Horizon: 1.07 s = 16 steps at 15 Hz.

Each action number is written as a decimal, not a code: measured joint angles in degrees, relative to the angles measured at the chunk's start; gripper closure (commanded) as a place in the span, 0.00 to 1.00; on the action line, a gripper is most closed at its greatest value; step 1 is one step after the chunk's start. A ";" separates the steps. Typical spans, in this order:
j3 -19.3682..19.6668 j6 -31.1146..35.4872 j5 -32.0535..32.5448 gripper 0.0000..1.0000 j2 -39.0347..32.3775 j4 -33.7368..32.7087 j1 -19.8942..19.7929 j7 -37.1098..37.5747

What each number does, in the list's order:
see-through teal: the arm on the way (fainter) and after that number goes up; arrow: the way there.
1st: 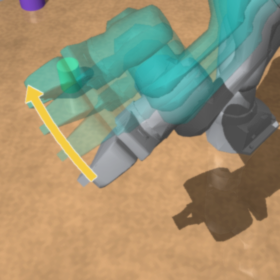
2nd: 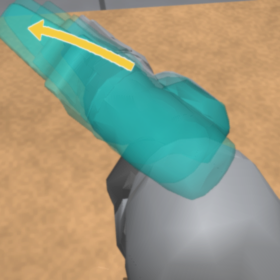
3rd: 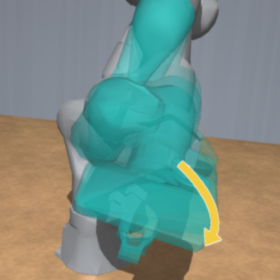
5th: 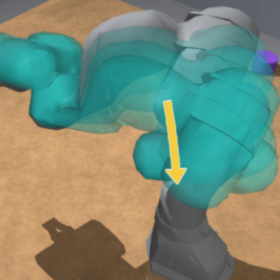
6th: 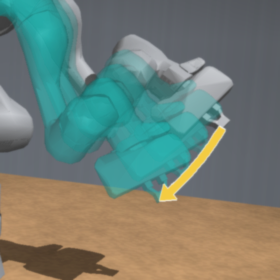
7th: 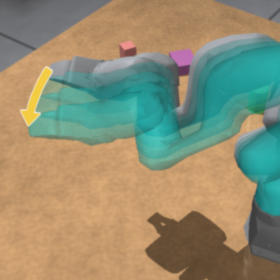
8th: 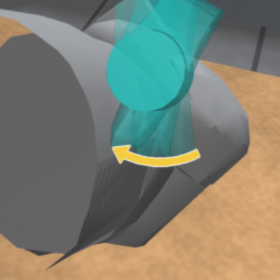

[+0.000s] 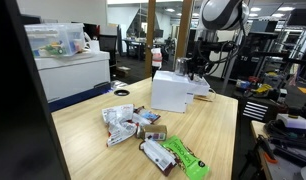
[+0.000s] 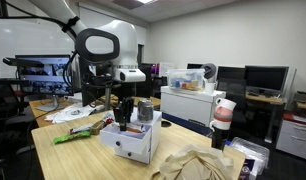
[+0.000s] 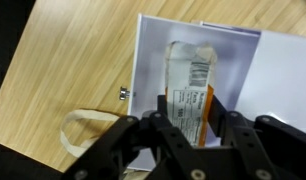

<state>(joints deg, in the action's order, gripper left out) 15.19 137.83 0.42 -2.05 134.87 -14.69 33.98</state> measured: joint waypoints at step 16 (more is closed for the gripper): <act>-0.70 -0.44 0.11 0.55 4.02 0.85 0.72 2.27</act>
<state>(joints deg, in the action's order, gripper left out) 14.48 137.39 0.54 1.97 135.73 -13.97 36.26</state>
